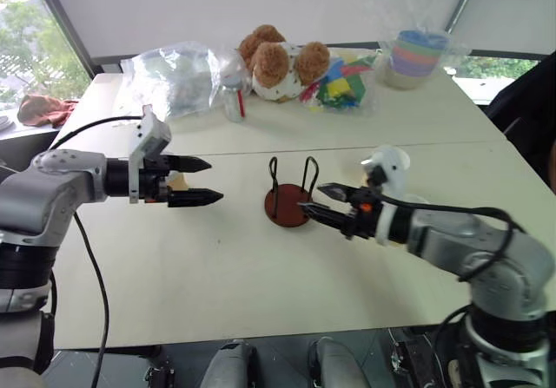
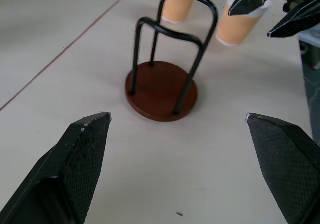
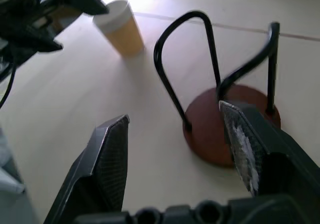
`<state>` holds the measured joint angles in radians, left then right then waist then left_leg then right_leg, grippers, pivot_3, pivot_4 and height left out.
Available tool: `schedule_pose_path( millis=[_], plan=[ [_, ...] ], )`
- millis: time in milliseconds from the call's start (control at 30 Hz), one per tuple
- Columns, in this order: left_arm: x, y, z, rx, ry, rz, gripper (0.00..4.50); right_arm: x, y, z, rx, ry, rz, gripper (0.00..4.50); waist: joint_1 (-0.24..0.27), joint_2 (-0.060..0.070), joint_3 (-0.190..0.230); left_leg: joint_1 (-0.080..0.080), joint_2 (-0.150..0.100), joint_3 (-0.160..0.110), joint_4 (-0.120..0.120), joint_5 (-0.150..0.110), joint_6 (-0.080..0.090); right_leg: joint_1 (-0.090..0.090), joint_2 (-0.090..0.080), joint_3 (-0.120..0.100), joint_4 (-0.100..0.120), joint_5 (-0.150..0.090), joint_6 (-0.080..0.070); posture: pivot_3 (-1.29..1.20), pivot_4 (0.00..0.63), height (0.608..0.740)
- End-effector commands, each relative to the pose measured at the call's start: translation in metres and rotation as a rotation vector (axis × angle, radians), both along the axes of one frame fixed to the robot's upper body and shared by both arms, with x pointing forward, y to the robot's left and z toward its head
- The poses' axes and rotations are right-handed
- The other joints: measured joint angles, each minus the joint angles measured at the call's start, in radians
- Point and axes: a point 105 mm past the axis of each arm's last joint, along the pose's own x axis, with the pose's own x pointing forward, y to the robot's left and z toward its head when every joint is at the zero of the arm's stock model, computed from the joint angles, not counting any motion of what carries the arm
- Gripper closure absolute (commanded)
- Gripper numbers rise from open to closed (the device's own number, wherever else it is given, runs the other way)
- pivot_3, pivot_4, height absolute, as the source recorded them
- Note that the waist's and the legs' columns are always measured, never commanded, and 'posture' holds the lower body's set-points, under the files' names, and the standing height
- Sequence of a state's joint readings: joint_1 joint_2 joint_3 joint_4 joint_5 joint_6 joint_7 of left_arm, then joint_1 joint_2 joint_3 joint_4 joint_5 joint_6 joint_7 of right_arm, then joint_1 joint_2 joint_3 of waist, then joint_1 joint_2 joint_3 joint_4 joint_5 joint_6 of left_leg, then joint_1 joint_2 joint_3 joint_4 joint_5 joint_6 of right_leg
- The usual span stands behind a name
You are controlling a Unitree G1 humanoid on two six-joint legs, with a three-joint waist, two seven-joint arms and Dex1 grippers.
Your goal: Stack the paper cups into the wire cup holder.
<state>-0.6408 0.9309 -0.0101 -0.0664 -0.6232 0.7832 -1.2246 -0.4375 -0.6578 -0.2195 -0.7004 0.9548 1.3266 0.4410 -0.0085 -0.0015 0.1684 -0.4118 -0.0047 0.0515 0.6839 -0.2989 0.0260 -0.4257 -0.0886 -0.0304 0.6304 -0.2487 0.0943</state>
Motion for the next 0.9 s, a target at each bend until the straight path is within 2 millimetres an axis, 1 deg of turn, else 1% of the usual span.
schedule_pose_path(
  millis=[33,100,167,200,267,333,467,567,667,733,800,833,900],
  plan=[
    [-0.018,-0.016,0.010,0.040,-0.017,-0.142,0.00,-0.024,-0.029,0.022,-0.141,-0.014,0.093,1.38,0.000,0.000,0.000,0.000,0.000,0.000,0.000,0.000,0.001,0.001,0.000,0.000,-0.001,0.000,0.000,0.00,0.150,0.740],
    [-0.027,-0.024,0.011,0.060,-0.020,-0.204,0.00,-0.021,-0.051,0.033,-0.208,-0.016,0.047,1.38,-0.001,-0.002,0.000,0.001,0.000,0.000,0.000,-0.001,0.001,0.001,0.000,0.000,-0.001,0.000,0.000,0.00,0.150,0.740],
    [-0.033,-0.030,0.012,0.070,-0.028,-0.245,0.00,-0.015,-0.068,0.043,-0.244,-0.031,-0.001,1.38,-0.004,-0.003,0.000,0.002,0.001,0.000,0.000,-0.001,0.001,0.001,0.001,0.000,-0.001,-0.001,0.001,0.00,0.150,0.740],
    [-0.034,-0.033,0.013,0.068,-0.033,-0.259,0.00,-0.014,-0.075,0.045,-0.267,-0.029,-0.011,1.38,-0.006,-0.004,0.000,0.002,0.001,0.000,0.000,-0.001,0.001,0.001,0.001,0.000,-0.001,-0.001,0.001,0.00,0.150,0.740],
    [-0.039,-0.039,0.014,0.072,-0.043,-0.288,0.00,-0.013,-0.089,0.038,-0.355,-0.002,-0.019,1.38,-0.002,-0.003,0.000,0.002,0.001,0.001,0.000,-0.001,0.001,0.001,0.001,0.001,0.000,-0.001,0.001,0.00,0.150,0.740],
    [-0.043,-0.043,0.012,0.085,-0.049,-0.311,0.00,-0.014,-0.098,0.029,-0.420,0.026,-0.006,1.38,-0.001,-0.004,0.000,0.003,0.001,0.001,0.000,-0.001,0.001,0.001,0.001,0.001,0.000,-0.001,0.001,0.00,0.150,0.740],
    [-0.047,-0.047,0.011,0.107,-0.067,-0.336,0.00,-0.012,-0.108,0.012,-0.477,0.059,0.031,1.38,-0.001,-0.004,0.000,0.003,0.001,0.001,0.000,-0.001,0.001,0.001,0.000,0.001,0.000,-0.001,0.001,0.00,0.150,0.740],
    [-0.047,-0.049,0.012,0.100,-0.073,-0.329,0.00,-0.008,-0.110,0.002,-0.487,0.070,0.053,1.38,-0.001,-0.004,0.000,0.003,0.001,0.001,0.001,0.000,0.001,0.002,0.000,0.002,0.000,-0.001,0.001,0.00,0.150,0.740],
    [-0.045,-0.048,0.010,0.099,-0.071,-0.310,0.00,-0.002,-0.113,-0.008,-0.505,0.073,0.063,1.38,-0.001,-0.004,0.000,0.003,0.001,0.001,0.001,0.000,0.001,0.001,0.001,0.001,0.000,-0.001,0.001,0.00,0.150,0.740],
    [-0.043,-0.047,0.008,0.101,-0.072,-0.294,0.00,0.006,-0.116,-0.019,-0.545,0.069,0.067,1.38,-0.001,-0.004,0.000,0.003,0.001,0.001,0.001,0.000,0.001,0.001,0.001,0.001,0.000,-0.001,0.001,0.00,0.150,0.740],
    [-0.042,-0.047,0.008,0.097,-0.075,-0.284,0.00,0.012,-0.118,-0.024,-0.567,0.063,0.066,1.38,-0.001,-0.004,0.001,0.003,0.001,0.001,0.001,0.000,0.000,0.001,0.001,0.001,0.000,-0.001,0.001,0.00,0.150,0.740],
    [-0.042,-0.047,0.009,0.095,-0.076,-0.280,0.00,0.014,-0.119,-0.026,-0.572,0.065,0.065,1.61,-0.001,-0.004,0.001,0.003,0.001,0.001,0.001,0.000,0.000,0.001,0.001,0.001,0.000,-0.001,0.001,0.00,0.150,0.740],
    [-0.042,-0.047,0.008,0.095,-0.078,-0.272,0.00,0.017,-0.122,-0.031,-0.584,0.070,0.066,2.27,0.000,-0.004,0.001,0.003,0.001,0.001,0.001,0.000,0.000,0.001,0.001,0.001,0.000,-0.001,0.001,0.00,0.150,0.740]
  ],
)
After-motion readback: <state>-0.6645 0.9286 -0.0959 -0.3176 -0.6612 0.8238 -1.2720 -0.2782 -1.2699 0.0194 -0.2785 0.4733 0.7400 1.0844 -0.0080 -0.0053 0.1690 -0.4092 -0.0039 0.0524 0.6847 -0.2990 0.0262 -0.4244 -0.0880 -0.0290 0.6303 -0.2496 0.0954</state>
